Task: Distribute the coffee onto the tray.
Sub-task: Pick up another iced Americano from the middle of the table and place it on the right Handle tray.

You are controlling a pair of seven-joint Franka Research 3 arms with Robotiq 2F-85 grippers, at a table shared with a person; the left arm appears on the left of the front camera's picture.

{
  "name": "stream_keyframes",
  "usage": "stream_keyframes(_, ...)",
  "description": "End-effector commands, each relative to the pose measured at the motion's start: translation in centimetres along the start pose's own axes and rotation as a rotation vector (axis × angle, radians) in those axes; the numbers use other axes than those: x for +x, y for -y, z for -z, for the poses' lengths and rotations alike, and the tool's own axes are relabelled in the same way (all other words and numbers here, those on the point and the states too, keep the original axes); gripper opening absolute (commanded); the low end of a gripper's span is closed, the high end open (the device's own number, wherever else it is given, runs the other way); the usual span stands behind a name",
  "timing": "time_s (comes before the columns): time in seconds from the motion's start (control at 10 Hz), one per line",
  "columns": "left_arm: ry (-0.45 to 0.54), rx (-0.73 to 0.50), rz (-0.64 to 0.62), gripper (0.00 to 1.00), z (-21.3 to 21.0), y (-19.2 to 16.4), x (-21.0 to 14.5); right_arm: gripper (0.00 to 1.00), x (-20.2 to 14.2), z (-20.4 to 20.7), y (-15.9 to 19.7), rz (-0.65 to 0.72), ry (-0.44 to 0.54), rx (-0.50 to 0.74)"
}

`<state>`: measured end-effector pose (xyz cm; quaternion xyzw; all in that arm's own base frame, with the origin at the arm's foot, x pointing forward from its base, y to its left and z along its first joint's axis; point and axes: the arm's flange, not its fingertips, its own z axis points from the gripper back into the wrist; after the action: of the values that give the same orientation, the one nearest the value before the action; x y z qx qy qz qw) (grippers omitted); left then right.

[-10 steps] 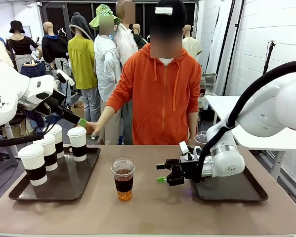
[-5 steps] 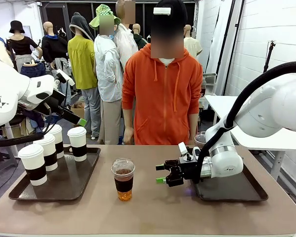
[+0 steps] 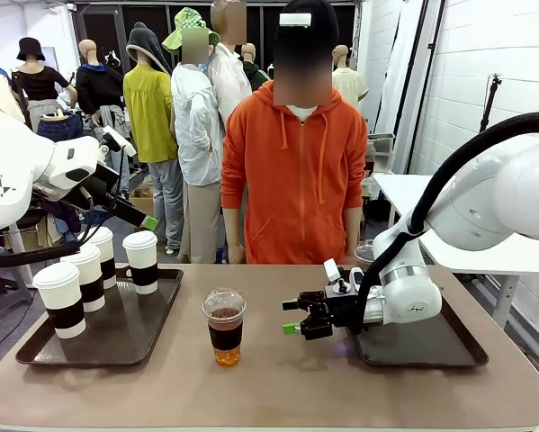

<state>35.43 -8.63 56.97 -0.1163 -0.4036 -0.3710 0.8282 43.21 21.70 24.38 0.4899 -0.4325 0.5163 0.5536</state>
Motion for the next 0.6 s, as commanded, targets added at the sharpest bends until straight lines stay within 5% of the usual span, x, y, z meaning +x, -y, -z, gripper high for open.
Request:
stream_keyframes(0.0,0.004,-0.009,-0.001,1.0,0.0,0.0,0.0,1.0,-0.1,2.8,-0.1,-0.012,0.008,-0.034)
stream_keyframes(0.5,0.004,-0.009,-0.001,1.0,0.0,0.0,0.0,1.0,-0.2,6.2,-1.0,0.003,0.034,0.0)
